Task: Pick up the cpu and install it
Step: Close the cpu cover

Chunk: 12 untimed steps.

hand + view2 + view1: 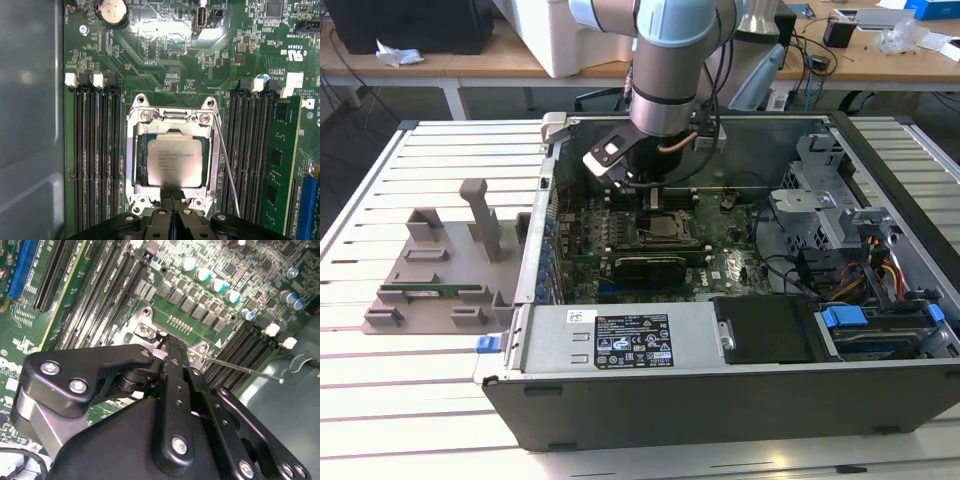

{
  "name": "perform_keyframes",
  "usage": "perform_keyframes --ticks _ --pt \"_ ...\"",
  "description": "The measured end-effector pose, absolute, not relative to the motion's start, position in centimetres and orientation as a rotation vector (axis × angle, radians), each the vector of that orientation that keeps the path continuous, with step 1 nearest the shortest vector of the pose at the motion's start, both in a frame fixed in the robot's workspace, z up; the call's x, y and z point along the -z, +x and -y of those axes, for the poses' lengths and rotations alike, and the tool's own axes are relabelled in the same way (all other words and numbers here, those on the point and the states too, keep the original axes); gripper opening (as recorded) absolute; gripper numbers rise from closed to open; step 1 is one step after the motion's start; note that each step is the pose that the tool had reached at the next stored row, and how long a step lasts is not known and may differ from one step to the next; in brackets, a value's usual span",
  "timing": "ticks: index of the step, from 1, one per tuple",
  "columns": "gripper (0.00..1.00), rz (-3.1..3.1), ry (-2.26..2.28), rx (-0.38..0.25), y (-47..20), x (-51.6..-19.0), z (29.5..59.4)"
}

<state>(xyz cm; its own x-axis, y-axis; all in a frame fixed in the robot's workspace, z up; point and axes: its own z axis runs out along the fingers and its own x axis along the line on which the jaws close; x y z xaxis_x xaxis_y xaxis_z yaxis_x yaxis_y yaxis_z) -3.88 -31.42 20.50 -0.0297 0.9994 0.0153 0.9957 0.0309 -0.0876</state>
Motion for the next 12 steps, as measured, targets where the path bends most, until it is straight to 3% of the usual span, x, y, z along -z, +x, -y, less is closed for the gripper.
perform_keyframes --ticks 12 --pt "0.11 2.178 -2.109 -0.065 0.9 -20.6 31.5"
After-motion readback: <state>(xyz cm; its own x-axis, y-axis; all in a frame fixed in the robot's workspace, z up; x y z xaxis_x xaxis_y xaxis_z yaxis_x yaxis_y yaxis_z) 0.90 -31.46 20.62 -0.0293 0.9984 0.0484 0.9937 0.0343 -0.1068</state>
